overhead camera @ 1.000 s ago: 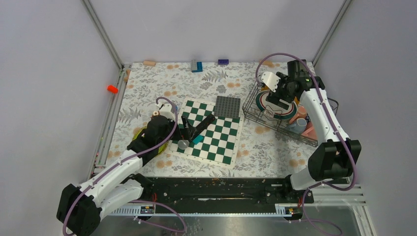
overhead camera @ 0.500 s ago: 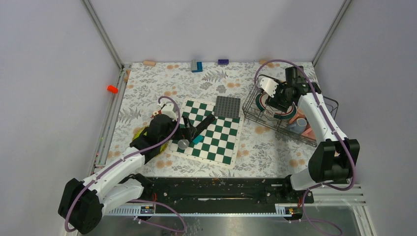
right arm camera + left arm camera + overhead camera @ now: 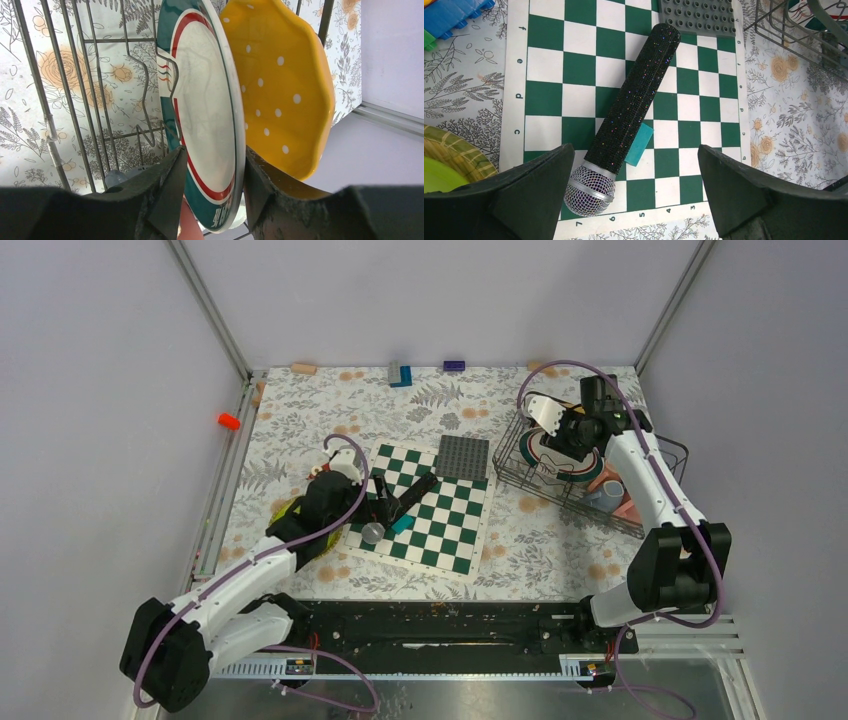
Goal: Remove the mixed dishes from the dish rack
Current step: Pick up the plate from the dish rack.
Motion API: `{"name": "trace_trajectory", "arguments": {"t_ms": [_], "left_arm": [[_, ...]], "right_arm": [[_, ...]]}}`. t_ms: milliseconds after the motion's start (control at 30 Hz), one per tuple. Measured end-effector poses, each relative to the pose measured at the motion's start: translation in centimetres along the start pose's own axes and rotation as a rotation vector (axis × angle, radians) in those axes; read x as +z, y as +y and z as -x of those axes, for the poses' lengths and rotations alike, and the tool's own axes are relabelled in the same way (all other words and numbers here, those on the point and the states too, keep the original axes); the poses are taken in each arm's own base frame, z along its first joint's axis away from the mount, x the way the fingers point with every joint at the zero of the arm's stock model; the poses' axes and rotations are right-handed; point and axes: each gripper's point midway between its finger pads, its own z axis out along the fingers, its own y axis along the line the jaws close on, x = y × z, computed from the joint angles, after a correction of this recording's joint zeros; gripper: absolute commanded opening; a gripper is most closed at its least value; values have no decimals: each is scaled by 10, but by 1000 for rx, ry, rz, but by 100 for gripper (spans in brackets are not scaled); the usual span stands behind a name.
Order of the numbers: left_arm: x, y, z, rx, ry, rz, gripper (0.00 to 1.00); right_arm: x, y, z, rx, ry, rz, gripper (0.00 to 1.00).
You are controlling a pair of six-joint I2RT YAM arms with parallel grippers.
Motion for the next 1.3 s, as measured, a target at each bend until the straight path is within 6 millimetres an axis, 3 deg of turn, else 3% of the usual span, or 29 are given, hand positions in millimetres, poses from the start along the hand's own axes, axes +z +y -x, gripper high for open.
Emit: {"name": "trace_trajectory", "arguments": {"t_ms": [267,467,700,1067,1300], "left_arm": [[3,-2,3,1,5,2,99],[5,-3,5,0,9,3,99],[5,-3,4,0,12,2,99],[5,-3,4,-7,13,2,99],[1,-6,8,-12,-5,-9,99]], "right_arm": [[8,-4,-6,2,15,-49,38],[3,-14,-5,-3,6,-115,26],[-9,-19,-3,-19,1,-159,0],[-20,-21,-3,-30,2,-182,0],[-46,-26,4,-45,-26,-241,0]]}}
